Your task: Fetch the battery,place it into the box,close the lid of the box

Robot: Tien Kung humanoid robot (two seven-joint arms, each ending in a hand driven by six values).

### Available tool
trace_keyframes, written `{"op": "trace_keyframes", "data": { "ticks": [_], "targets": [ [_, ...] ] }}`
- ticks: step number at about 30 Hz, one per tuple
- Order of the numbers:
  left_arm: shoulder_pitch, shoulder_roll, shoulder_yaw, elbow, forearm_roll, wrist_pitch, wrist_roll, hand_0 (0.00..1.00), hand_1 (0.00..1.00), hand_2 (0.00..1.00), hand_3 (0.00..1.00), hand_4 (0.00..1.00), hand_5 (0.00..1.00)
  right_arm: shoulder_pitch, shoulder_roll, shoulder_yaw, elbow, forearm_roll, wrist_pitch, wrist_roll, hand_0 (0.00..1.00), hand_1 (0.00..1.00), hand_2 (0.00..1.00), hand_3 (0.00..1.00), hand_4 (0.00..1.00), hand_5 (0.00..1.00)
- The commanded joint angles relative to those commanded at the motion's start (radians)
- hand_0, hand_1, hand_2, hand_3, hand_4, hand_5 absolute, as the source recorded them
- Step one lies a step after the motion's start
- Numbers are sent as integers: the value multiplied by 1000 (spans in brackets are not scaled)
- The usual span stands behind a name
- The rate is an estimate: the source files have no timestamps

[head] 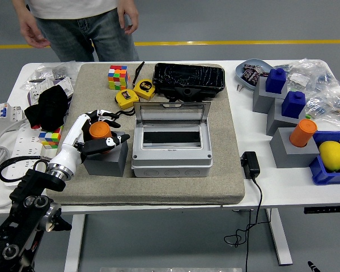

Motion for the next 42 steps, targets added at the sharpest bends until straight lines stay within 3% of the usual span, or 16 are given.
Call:
{"op": "trace_keyframes", "data": {
  "ticks": [22,23,28,29,40,41,42],
  "targets": [
    [-6,-9,15,20,14,12,-9,399,495,402,428,998,2,0,0,5,0,-3,0,0,767,691,712,764,998,998],
    [-7,-9,16,20,16,13,-8,362,416,348,348,998,2,0,0,5,0,-3,0,0,764,693,712,764,998,998],
    [-7,-10,17,22,24,14,-4,362,416,348,348,998,2,1,0,4,0,-3,0,1,764,693,712,764,998,998],
    [-7,-10,18,22,25,15,-4,294,337,286,276,998,2,1,0,4,0,-3,0,1,768,691,712,765,998,998],
    [-9,-11,22,27,43,42,-3,271,289,251,240,998,2,-1,-1,5,0,-6,0,0,766,692,712,765,998,998],
    [-10,-11,22,28,43,46,-5,232,216,203,182,998,2,-1,-1,6,0,-6,0,0,766,691,712,764,998,998],
    [-10,-11,23,29,46,55,-9,232,216,203,182,998,2,-1,0,6,0,-6,0,0,766,691,712,764,998,998]
  ]
}}
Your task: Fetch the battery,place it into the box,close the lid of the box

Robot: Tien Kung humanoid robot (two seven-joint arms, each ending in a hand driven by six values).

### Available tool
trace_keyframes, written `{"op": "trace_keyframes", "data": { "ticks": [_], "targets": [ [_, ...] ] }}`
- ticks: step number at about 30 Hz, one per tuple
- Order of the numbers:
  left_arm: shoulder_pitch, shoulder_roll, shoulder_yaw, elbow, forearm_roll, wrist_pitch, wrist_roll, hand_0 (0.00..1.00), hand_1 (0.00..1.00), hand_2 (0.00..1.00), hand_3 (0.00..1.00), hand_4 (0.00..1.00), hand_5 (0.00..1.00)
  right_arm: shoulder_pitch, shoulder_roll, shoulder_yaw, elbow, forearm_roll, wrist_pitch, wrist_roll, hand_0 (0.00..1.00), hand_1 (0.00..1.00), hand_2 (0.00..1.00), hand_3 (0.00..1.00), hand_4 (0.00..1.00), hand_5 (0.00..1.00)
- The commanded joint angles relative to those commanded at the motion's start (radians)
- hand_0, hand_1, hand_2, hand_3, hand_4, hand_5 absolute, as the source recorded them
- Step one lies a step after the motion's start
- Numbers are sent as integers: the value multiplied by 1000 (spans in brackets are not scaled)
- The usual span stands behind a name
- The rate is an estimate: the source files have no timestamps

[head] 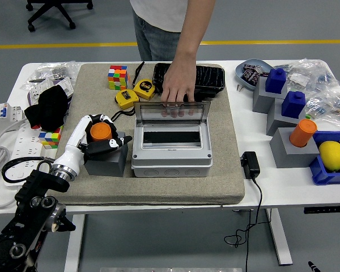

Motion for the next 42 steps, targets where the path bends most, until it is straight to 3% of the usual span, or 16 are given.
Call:
{"op": "trace_keyframes", "data": {
  "ticks": [10,11,16,17,23,32,40,42],
  "targets": [
    [-6,-4,9,24,17,46,-18,186,205,183,174,985,2,1,0,4,0,0,-1,0,767,691,712,765,998,998],
    [-6,-4,9,24,19,49,-20,150,161,155,168,976,2,0,0,4,0,-1,-1,0,766,691,712,764,998,998],
    [-7,-4,10,23,21,62,-26,150,161,155,168,976,2,0,1,6,0,-2,-1,0,766,691,712,764,998,998],
    [-7,-4,10,23,20,64,-27,115,117,128,148,975,2,0,1,6,0,-2,-1,0,765,691,712,764,998,998],
    [-9,-4,11,23,13,79,-36,100,83,105,119,984,2,0,1,8,0,-3,-1,1,765,690,712,765,998,998],
    [-15,-3,21,26,-50,116,-85,90,44,83,92,998,2,-1,2,8,0,-4,0,1,766,692,712,765,998,998],
    [-34,6,24,1,-58,138,-98,84,18,65,77,998,2,-1,2,8,0,-4,0,1,764,692,713,765,998,998],
    [-39,9,27,-10,-52,146,-98,45,2,58,67,998,2,0,2,8,0,-4,0,1,765,692,712,764,998,998]
  ]
}}
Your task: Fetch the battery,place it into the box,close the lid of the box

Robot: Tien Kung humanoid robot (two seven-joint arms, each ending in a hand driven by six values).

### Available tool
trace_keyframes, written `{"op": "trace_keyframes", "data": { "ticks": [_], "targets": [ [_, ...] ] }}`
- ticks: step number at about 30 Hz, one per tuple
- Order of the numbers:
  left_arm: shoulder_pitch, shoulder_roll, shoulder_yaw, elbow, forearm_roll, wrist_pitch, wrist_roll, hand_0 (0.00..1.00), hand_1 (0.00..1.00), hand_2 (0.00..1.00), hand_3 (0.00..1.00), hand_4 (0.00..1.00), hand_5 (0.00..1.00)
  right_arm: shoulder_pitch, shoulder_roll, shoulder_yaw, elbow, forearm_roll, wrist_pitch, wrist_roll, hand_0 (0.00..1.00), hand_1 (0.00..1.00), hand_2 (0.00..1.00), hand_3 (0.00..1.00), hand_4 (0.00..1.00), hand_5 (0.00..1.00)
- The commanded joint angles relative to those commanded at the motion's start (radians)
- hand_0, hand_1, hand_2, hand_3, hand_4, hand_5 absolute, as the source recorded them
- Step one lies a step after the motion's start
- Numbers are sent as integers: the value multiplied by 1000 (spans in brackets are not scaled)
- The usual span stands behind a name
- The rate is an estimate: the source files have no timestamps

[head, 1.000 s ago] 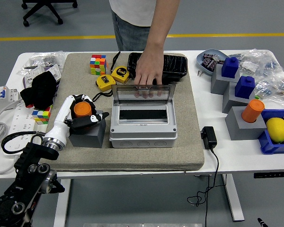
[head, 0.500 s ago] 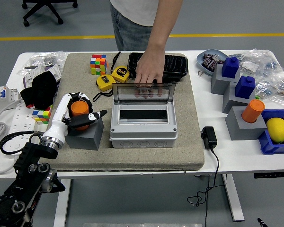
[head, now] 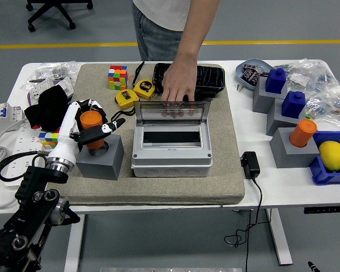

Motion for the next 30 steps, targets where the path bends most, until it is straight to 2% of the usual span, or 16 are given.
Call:
{"op": "trace_keyframes", "data": {
  "ticks": [7,10,11,16,17,24,30],
  "targets": [
    [-10,16,20,-69,44,30,16,36,2,53,61,998,2,-1,0,1,0,-3,0,-2,768,691,713,764,998,998],
    [-13,24,39,-110,90,45,28,36,2,53,61,998,2,0,-2,0,0,-3,0,-1,768,691,713,764,998,998],
    [-14,28,47,-122,110,52,32,34,2,43,42,998,42,1,-2,0,0,-3,0,-2,766,692,712,764,998,998],
    [-20,41,88,-168,272,105,41,34,2,43,42,998,42,1,-2,-1,0,-4,1,-2,766,692,712,764,998,998],
    [-21,44,95,-173,303,114,41,39,2,26,21,998,162,1,-2,-1,0,-5,1,-2,767,691,712,765,998,998],
    [-35,63,166,-211,465,165,49,46,2,23,11,998,186,-1,-3,-1,0,-6,1,-3,766,691,712,765,998,998],
    [-61,75,245,-222,567,176,63,45,2,22,9,998,188,1,-4,-3,0,-5,1,-2,766,691,712,764,998,998]
  ]
}}
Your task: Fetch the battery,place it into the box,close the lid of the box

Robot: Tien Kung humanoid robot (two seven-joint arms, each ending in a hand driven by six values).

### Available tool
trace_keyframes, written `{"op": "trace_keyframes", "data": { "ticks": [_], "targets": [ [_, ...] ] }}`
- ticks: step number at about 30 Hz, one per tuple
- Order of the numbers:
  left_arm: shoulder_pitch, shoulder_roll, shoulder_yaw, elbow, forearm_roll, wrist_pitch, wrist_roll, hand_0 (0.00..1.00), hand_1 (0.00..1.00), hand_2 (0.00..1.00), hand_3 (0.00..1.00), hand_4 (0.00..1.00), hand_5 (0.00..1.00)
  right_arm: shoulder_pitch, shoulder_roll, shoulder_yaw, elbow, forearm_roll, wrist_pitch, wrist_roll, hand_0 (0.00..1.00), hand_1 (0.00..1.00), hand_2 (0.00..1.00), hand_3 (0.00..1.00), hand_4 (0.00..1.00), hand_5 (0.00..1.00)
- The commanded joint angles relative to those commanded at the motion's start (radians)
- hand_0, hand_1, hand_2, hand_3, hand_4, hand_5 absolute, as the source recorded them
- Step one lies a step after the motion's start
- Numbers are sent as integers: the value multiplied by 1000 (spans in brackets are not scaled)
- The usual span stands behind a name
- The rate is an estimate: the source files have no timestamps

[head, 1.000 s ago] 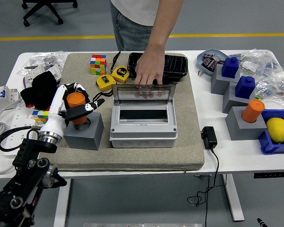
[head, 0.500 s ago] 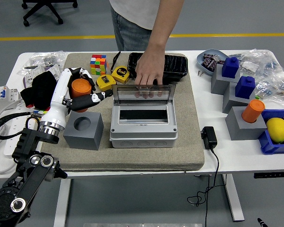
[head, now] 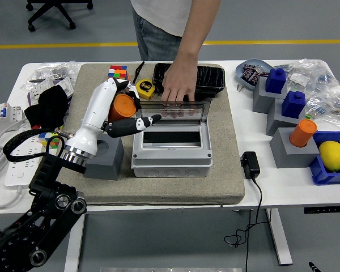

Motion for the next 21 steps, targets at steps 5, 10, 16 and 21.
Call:
{"op": "trace_keyframes", "data": {
  "ticks": [5,10,16,21],
  "targets": [
    [-24,6,74,12,93,5,11,46,2,21,6,998,192,1,1,0,0,0,0,0,766,691,712,764,998,998],
    [-51,14,158,29,125,15,13,46,2,21,6,998,192,0,-1,0,0,-1,0,0,766,691,712,764,998,998],
    [-86,19,245,59,113,27,7,47,2,20,5,998,194,0,-1,-1,0,-1,0,0,767,691,712,764,998,998],
    [-124,20,317,105,86,41,-5,49,2,17,6,998,196,2,-1,-3,0,-2,1,1,767,691,712,764,998,998]
  ]
}}
